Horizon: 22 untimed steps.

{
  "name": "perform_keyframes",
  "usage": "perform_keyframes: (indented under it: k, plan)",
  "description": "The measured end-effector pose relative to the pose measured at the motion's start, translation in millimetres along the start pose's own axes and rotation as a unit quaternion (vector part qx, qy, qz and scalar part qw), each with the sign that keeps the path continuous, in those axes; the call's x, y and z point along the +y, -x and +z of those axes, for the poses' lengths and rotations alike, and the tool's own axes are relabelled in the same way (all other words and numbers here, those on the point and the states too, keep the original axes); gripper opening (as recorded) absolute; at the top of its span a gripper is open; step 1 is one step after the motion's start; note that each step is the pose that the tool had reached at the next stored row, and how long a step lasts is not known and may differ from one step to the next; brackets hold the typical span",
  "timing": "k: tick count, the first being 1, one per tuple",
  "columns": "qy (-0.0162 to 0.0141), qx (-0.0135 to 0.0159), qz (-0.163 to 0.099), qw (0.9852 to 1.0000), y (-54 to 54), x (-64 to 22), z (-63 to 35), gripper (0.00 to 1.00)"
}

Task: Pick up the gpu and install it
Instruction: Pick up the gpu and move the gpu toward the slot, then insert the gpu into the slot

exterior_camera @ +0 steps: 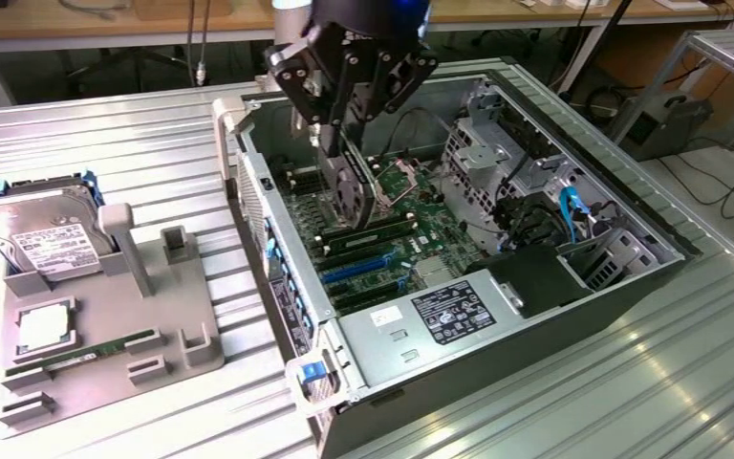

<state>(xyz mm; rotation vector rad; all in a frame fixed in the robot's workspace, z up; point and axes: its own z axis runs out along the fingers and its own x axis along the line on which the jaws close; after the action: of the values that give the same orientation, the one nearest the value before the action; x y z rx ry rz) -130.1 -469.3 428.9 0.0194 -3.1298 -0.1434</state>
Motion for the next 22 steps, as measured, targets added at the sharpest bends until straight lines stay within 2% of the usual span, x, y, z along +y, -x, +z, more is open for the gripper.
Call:
perform_keyframes:
  k: [8, 16, 17, 22]
  plan:
    - [-0.0021, 0.0014, 0.0, 1.0, 46.6, 1.6, 18.3, 0.26]
    - [-0.0023, 0.0029, 0.0, 1.0, 97.0, 5.0, 38.7, 0.26]
    - [-0.0024, 0.003, 0.0, 1.0, 99.7, 4.9, 40.1, 0.26]
    - [-0.0024, 0.0031, 0.0, 1.0, 99.9, 4.9, 40.2, 0.26]
